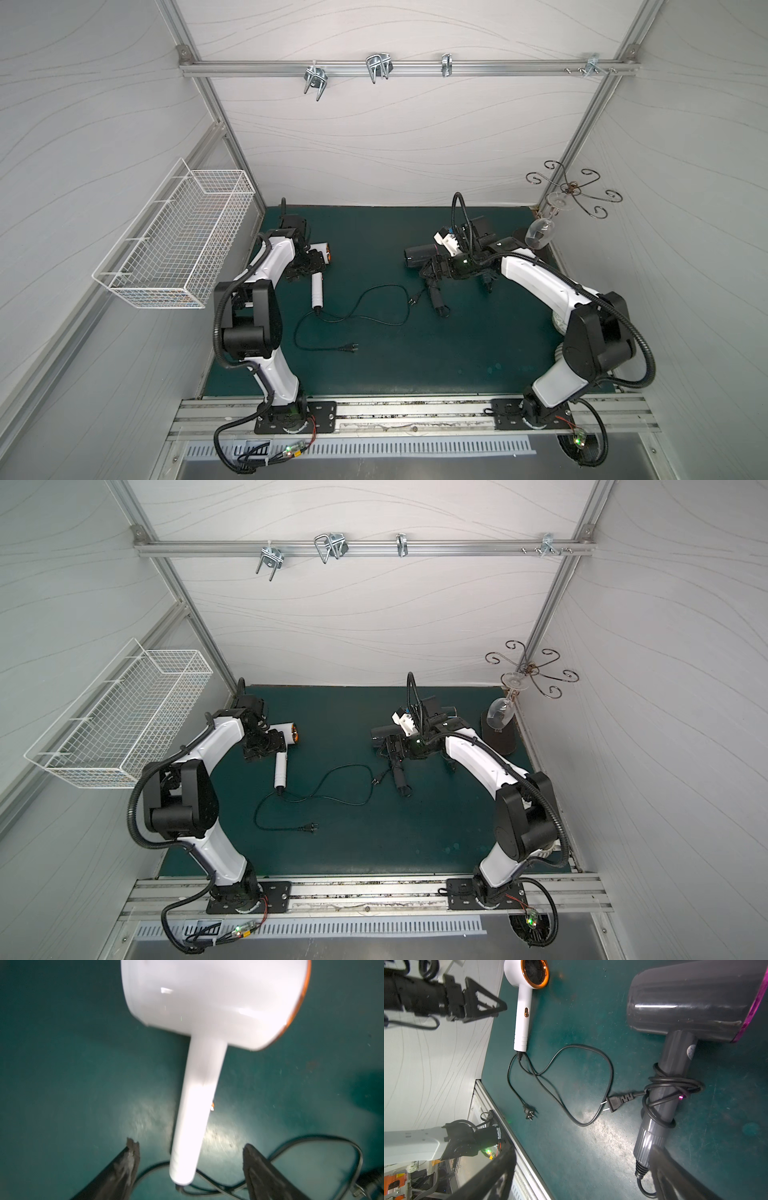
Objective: Wrap the cord around the hair dryer
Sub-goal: Pick up the hair dryer from the center of the board.
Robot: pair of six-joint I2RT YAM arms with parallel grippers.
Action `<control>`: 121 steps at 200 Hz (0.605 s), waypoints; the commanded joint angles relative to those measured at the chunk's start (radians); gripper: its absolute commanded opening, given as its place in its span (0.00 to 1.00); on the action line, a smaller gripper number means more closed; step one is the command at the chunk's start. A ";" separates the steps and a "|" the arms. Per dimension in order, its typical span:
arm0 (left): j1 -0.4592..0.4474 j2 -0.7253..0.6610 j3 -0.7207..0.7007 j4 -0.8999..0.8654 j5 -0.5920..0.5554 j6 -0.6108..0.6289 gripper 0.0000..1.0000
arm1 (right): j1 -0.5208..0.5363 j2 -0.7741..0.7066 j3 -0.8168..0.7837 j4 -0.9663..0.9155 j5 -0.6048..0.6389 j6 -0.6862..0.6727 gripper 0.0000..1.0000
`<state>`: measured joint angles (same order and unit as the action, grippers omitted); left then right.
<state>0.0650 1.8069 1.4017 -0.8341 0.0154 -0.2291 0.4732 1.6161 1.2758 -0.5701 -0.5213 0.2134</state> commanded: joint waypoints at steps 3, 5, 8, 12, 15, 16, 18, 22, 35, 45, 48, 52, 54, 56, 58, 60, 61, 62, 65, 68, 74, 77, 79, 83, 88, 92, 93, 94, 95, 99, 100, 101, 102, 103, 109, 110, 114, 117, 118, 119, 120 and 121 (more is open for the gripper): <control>0.006 0.070 0.076 -0.048 -0.038 0.043 0.78 | 0.007 -0.048 -0.023 -0.025 -0.013 0.005 0.99; 0.006 0.075 0.078 -0.049 -0.039 0.044 0.77 | 0.007 -0.051 -0.024 -0.026 -0.012 0.005 0.99; 0.006 0.081 0.080 -0.050 -0.038 0.047 0.77 | 0.006 -0.053 -0.025 -0.026 -0.011 0.005 0.99; 0.006 0.085 0.081 -0.050 -0.035 0.051 0.76 | 0.005 -0.053 -0.028 -0.026 -0.010 0.006 0.99; 0.006 0.088 0.079 -0.049 -0.033 0.053 0.75 | 0.005 -0.054 -0.029 -0.027 -0.008 0.005 0.99; 0.006 0.089 0.078 -0.050 -0.032 0.053 0.75 | 0.005 -0.054 -0.030 -0.027 -0.007 0.005 0.99; 0.005 0.089 0.078 -0.050 -0.032 0.053 0.75 | 0.005 -0.055 -0.030 -0.026 -0.007 0.004 0.99; 0.005 0.091 0.075 -0.047 -0.032 0.052 0.74 | 0.004 -0.057 -0.032 -0.025 -0.006 0.005 0.99; 0.004 0.087 0.053 -0.036 -0.026 0.048 0.74 | 0.002 -0.061 -0.038 -0.021 -0.004 0.009 0.99; 0.003 0.080 0.034 -0.027 -0.022 0.042 0.74 | 0.001 -0.061 -0.042 -0.016 -0.006 0.013 0.99; 0.000 0.079 0.029 -0.024 -0.021 0.040 0.74 | 0.000 -0.061 -0.042 -0.015 -0.005 0.014 0.99; -0.002 0.077 0.020 -0.020 -0.022 0.040 0.74 | 0.000 -0.061 -0.043 -0.011 -0.006 0.016 0.99; -0.003 0.075 0.016 -0.019 -0.022 0.040 0.74 | -0.001 -0.060 -0.043 -0.010 -0.006 0.017 0.99; -0.005 0.075 0.011 -0.017 -0.023 0.040 0.74 | -0.002 -0.059 -0.044 -0.010 -0.006 0.018 0.99; -0.007 0.073 0.008 -0.015 -0.024 0.040 0.74 | -0.001 -0.059 -0.044 -0.010 -0.006 0.018 0.99; -0.008 0.072 0.004 -0.013 -0.025 0.040 0.74 | -0.001 -0.060 -0.044 -0.007 -0.006 0.019 0.99; -0.009 0.071 0.003 -0.013 -0.026 0.040 0.74 | -0.001 -0.059 -0.045 -0.006 -0.007 0.021 0.99; -0.010 0.072 0.001 -0.012 -0.027 0.040 0.74 | -0.001 -0.058 -0.045 -0.005 -0.007 0.022 0.99; -0.013 0.070 -0.007 -0.009 -0.030 0.040 0.74 | -0.001 -0.057 -0.044 -0.003 -0.008 0.022 0.99; -0.015 0.068 -0.012 -0.007 -0.034 0.039 0.74 | -0.002 -0.056 -0.046 0.000 -0.009 0.024 0.99; -0.021 0.067 -0.021 -0.001 -0.035 0.035 0.74 | -0.001 -0.053 -0.046 0.005 -0.010 0.027 0.99; -0.023 0.067 -0.026 0.001 -0.035 0.034 0.74 | -0.001 -0.052 -0.046 0.006 -0.011 0.029 0.99; -0.024 0.066 -0.029 0.002 -0.035 0.032 0.73 | -0.001 -0.052 -0.046 0.008 -0.011 0.030 0.99; -0.028 0.067 -0.036 0.003 -0.035 0.031 0.73 | -0.001 -0.049 -0.045 0.010 -0.012 0.031 0.99; -0.032 0.066 -0.044 0.007 -0.035 0.028 0.73 | -0.001 -0.046 -0.044 0.012 -0.013 0.034 0.99; -0.035 0.065 -0.050 0.009 -0.037 0.027 0.73 | -0.001 -0.045 -0.045 0.014 -0.014 0.035 0.99; -0.035 0.065 -0.052 0.010 -0.038 0.026 0.73 | -0.001 -0.044 -0.045 0.014 -0.014 0.036 0.99; -0.036 0.065 -0.053 0.010 -0.038 0.026 0.73 | -0.001 -0.044 -0.045 0.015 -0.014 0.035 0.99; -0.037 0.065 -0.055 0.012 -0.038 0.025 0.73 | -0.001 -0.043 -0.045 0.015 -0.014 0.035 0.99; -0.040 0.063 -0.063 0.017 -0.038 0.022 0.73 | -0.001 -0.043 -0.045 0.016 -0.016 0.037 0.99; -0.040 0.063 -0.065 0.017 -0.038 0.021 0.73 | -0.001 -0.043 -0.044 0.016 -0.016 0.037 0.99; -0.041 0.063 -0.067 0.018 -0.038 0.021 0.72 | -0.001 -0.042 -0.043 0.017 -0.016 0.037 0.99; -0.042 0.063 -0.069 0.020 -0.038 0.021 0.72 | -0.001 -0.041 -0.043 0.018 -0.016 0.037 0.99; -0.042 0.063 -0.071 0.021 -0.038 0.020 0.72 | -0.002 -0.041 -0.044 0.019 -0.016 0.038 0.99; -0.045 0.058 -0.082 0.029 -0.038 0.017 0.72 | -0.001 -0.041 -0.044 0.022 -0.017 0.040 0.99; -0.045 0.057 -0.084 0.030 -0.038 0.017 0.72 | -0.001 -0.041 -0.044 0.022 -0.017 0.040 0.99; -0.046 0.056 -0.091 0.035 -0.040 0.016 0.71 | -0.001 -0.041 -0.045 0.024 -0.017 0.041 0.99; -0.047 0.054 -0.095 0.038 -0.041 0.015 0.71 | -0.002 -0.041 -0.044 0.023 -0.017 0.040 0.99; -0.047 0.053 -0.097 0.040 -0.040 0.014 0.71 | -0.001 -0.041 -0.044 0.024 -0.018 0.041 0.99; -0.047 0.053 -0.099 0.042 -0.041 0.014 0.71 | -0.001 -0.041 -0.044 0.025 -0.018 0.040 0.99; -0.048 0.052 -0.101 0.042 -0.042 0.014 0.71 | -0.001 -0.041 -0.044 0.025 -0.017 0.040 0.99; -0.048 0.052 -0.102 0.042 -0.043 0.014 0.71 | -0.001 -0.041 -0.043 0.025 -0.017 0.041 0.99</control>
<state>0.0311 1.8919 1.3228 -0.8249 -0.0078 -0.1993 0.4728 1.5856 1.2366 -0.5591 -0.5220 0.2440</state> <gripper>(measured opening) 0.715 0.989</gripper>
